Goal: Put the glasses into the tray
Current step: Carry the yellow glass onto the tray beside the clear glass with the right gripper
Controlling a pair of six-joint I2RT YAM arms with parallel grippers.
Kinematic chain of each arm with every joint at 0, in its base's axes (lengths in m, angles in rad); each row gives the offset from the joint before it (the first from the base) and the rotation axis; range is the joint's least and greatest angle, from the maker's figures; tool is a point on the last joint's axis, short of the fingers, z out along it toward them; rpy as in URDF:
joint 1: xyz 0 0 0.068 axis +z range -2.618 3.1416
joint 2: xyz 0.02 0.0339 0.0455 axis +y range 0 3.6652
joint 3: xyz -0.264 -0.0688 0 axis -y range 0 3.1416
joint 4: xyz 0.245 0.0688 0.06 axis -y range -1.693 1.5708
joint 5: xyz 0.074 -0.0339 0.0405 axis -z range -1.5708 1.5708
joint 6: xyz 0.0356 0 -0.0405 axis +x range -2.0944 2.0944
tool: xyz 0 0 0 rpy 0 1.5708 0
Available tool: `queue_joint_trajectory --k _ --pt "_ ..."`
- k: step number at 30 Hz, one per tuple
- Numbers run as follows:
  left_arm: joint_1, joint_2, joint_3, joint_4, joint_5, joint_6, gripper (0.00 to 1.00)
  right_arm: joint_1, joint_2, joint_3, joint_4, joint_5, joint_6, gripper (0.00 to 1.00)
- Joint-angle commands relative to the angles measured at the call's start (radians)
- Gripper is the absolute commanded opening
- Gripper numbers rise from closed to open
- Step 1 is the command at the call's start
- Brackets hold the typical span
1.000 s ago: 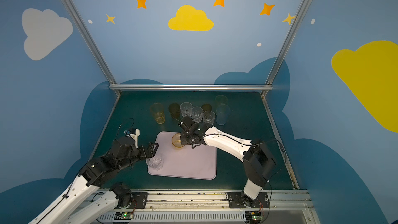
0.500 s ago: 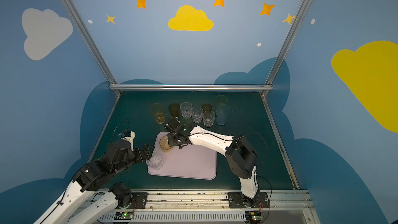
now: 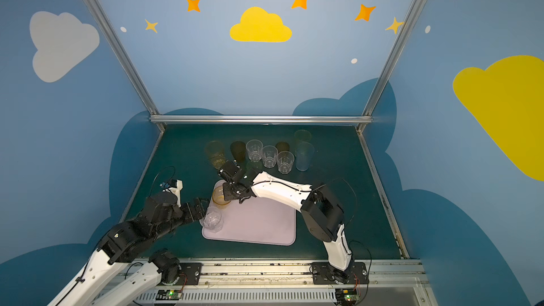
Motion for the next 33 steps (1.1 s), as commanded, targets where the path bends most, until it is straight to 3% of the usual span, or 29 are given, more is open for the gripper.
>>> queue_joint_trajectory --k 1,24,33 --pt "0.007 -0.001 0.009 -0.016 -0.018 0.022 1.0 0.008 0.034 0.04 -0.032 0.005 0.001 0.0" --pt "0.023 -0.015 -0.008 -0.013 -0.01 0.024 1.0 0.02 0.061 0.08 -0.067 -0.012 -0.003 0.0" --pt "0.026 -0.028 -0.012 -0.016 -0.016 0.024 1.0 0.021 0.058 0.082 -0.058 -0.03 0.001 0.08"
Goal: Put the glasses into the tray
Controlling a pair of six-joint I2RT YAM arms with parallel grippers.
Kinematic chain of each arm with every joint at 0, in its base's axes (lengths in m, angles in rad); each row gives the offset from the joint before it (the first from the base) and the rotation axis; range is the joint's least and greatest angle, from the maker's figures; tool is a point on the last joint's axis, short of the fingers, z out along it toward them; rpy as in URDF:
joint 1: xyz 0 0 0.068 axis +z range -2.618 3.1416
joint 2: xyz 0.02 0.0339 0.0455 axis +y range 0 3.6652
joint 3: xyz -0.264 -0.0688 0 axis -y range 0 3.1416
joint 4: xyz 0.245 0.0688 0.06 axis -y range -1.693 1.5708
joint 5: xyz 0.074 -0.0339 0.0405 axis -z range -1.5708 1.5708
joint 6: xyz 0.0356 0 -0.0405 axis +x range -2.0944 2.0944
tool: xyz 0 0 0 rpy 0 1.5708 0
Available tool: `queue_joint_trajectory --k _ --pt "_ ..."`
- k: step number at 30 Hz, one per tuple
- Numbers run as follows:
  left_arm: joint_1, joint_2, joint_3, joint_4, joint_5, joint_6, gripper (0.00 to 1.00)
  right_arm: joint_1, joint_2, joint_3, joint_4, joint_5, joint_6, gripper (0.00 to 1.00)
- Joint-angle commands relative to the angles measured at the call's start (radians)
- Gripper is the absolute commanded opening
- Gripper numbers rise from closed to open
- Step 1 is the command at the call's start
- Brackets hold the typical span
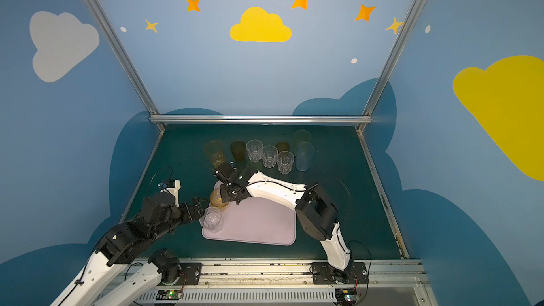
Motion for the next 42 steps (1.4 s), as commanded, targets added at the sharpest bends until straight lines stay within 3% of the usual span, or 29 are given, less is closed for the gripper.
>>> queue_joint_trajectory --k 1,5,7,13,17,24,34,42 --pt "0.004 -0.007 -0.01 -0.016 -0.015 0.013 1.0 0.005 0.006 0.026 -0.018 -0.012 -0.004 0.11" --pt "0.006 -0.006 -0.012 -0.015 -0.014 0.012 1.0 0.005 -0.003 0.024 -0.015 -0.016 -0.006 0.2" --pt "0.005 -0.006 -0.012 -0.015 -0.014 0.013 1.0 0.004 -0.006 0.024 -0.013 -0.015 -0.005 0.31" --pt "0.007 -0.01 -0.012 -0.015 -0.013 0.013 1.0 -0.004 -0.028 0.017 -0.013 0.0 0.0 0.47" --pt "0.007 -0.011 -0.012 -0.015 -0.011 0.014 1.0 -0.014 -0.058 0.004 -0.013 0.022 0.001 0.63" --pt "0.007 -0.006 0.001 0.003 0.032 0.03 1.0 -0.037 -0.166 -0.054 0.011 0.106 0.005 0.81" --pt "0.008 0.124 0.042 0.082 0.076 0.045 1.0 -0.08 -0.387 -0.231 0.028 0.155 0.003 0.86" --pt "0.006 0.273 0.094 0.18 0.081 0.041 1.0 -0.19 -0.646 -0.494 0.092 0.077 -0.005 0.86"
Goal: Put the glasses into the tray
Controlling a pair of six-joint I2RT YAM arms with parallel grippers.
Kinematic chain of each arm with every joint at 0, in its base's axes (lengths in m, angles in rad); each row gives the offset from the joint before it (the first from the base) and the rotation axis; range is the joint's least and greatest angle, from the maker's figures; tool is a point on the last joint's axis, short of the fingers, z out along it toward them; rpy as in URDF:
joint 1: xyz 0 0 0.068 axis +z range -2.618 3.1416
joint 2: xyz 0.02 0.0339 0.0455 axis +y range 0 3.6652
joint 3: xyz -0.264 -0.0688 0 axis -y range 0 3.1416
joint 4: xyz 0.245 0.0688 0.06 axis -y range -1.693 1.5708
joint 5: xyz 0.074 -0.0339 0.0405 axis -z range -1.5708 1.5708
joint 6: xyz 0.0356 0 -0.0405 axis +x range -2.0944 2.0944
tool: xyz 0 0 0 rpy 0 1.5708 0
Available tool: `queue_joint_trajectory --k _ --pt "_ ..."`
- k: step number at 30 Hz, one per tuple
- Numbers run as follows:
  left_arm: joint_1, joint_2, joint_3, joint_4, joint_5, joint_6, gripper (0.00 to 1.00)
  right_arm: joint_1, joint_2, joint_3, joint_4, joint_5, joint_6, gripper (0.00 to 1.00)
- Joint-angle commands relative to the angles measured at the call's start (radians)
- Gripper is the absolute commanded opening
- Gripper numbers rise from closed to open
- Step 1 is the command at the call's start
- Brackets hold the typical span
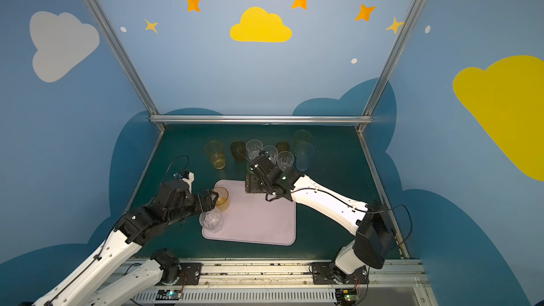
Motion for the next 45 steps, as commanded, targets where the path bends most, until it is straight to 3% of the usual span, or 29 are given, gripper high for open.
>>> queue_joint_trajectory --k 1,9,17,35,37,42,45 --pt "0.003 0.06 0.04 0.072 0.005 0.01 1.0 -0.049 -0.129 -0.093 0.041 -0.039 -0.019 0.86" --pt "-0.009 0.252 0.117 0.169 0.025 0.029 1.0 -0.143 -0.392 -0.245 0.021 -0.064 -0.093 0.86" --pt "-0.011 0.426 0.209 0.23 0.031 0.059 1.0 -0.188 -0.561 -0.346 0.021 -0.11 -0.1 0.86" --pt "-0.009 0.81 0.46 0.187 0.08 0.113 1.0 -0.195 -0.717 -0.505 0.136 -0.156 -0.074 0.87" --pt "-0.009 0.842 0.486 0.172 0.071 0.114 0.96 -0.195 -0.718 -0.514 0.142 -0.155 -0.067 0.87" --pt "-0.006 0.936 0.571 0.111 0.048 0.135 0.72 -0.195 -0.718 -0.537 0.159 -0.155 -0.05 0.87" --pt "-0.006 0.977 0.608 0.087 0.035 0.14 0.67 -0.195 -0.718 -0.544 0.161 -0.155 -0.042 0.87"
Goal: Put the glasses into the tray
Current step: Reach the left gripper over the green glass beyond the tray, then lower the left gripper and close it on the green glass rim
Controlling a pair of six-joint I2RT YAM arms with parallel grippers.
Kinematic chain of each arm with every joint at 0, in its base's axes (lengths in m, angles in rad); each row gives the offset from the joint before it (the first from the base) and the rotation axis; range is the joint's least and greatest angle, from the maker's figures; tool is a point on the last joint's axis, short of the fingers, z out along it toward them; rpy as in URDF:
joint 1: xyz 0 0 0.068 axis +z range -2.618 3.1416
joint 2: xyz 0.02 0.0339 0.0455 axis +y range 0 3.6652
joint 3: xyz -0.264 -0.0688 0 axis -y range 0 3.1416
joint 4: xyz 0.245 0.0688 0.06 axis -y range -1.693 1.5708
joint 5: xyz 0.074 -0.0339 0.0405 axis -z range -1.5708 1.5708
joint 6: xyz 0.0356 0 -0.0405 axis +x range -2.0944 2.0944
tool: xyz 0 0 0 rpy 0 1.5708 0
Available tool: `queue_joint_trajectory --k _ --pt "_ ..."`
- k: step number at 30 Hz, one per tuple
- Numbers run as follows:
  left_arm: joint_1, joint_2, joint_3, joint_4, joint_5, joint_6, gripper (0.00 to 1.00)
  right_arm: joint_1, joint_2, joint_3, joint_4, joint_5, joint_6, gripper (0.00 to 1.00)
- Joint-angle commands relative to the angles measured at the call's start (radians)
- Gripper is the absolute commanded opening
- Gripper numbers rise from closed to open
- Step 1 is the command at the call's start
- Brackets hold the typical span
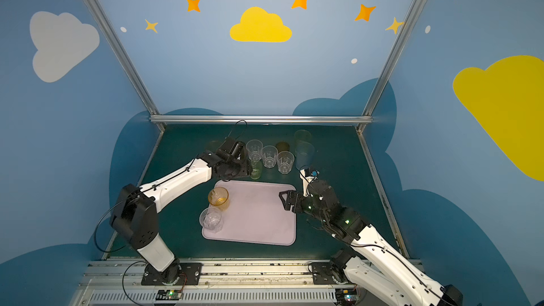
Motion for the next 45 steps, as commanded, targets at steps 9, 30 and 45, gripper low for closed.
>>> queue_joint_trajectory --k 9,30,45 --pt "0.018 0.111 0.088 -0.065 -0.022 0.017 0.54 -0.005 -0.011 -0.019 0.025 0.0 0.024 0.87" --pt "0.041 0.245 0.236 -0.132 -0.078 0.055 0.35 -0.007 -0.005 -0.054 0.02 0.021 0.038 0.87" --pt "0.042 0.331 0.322 -0.186 -0.115 0.082 0.2 -0.013 -0.005 -0.062 0.016 0.035 0.048 0.87"
